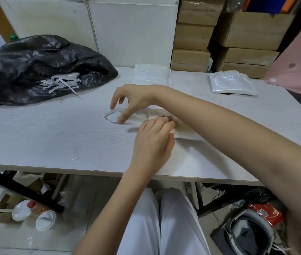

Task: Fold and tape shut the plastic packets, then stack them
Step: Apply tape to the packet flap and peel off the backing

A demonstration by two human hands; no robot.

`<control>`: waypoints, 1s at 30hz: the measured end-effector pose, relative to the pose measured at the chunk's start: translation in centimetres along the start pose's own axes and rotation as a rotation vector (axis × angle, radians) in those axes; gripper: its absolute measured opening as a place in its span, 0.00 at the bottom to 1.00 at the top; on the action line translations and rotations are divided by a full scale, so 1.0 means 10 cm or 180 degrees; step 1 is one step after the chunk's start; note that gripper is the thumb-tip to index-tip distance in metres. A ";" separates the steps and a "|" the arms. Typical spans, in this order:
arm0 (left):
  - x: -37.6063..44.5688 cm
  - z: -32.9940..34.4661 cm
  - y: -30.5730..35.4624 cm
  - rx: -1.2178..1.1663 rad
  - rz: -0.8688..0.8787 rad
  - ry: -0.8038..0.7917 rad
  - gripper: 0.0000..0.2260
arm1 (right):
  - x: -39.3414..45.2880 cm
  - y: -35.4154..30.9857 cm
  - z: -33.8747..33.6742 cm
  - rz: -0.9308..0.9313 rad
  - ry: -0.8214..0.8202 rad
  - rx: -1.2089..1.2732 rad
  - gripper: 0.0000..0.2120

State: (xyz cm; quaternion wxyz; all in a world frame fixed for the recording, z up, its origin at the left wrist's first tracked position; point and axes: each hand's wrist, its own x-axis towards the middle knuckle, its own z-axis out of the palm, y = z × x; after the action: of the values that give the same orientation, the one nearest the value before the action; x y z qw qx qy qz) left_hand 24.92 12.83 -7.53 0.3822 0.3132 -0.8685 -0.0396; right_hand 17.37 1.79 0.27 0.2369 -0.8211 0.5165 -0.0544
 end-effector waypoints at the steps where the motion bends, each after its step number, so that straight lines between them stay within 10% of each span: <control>1: 0.00 0.00 0.00 0.0004 -0.0003 -0.0005 0.09 | -0.02 0.00 -0.01 0.0014 0.0011 0.0004 0.23; 12: -0.01 0.00 0.00 -0.0087 -0.0082 -0.0081 0.13 | -0.29 0.07 -0.21 0.0239 0.0246 0.0070 0.16; 30: 0.20 -0.14 -0.02 -0.0349 -0.0273 -0.0085 0.15 | -2.04 0.45 0.66 0.0831 0.2619 0.1966 0.12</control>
State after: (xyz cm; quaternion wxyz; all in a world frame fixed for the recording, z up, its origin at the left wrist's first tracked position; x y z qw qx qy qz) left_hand 25.00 11.79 -5.33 0.3851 0.3282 -0.8558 -0.1077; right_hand 6.52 20.25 -4.36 0.2502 -0.5526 0.6246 -0.4917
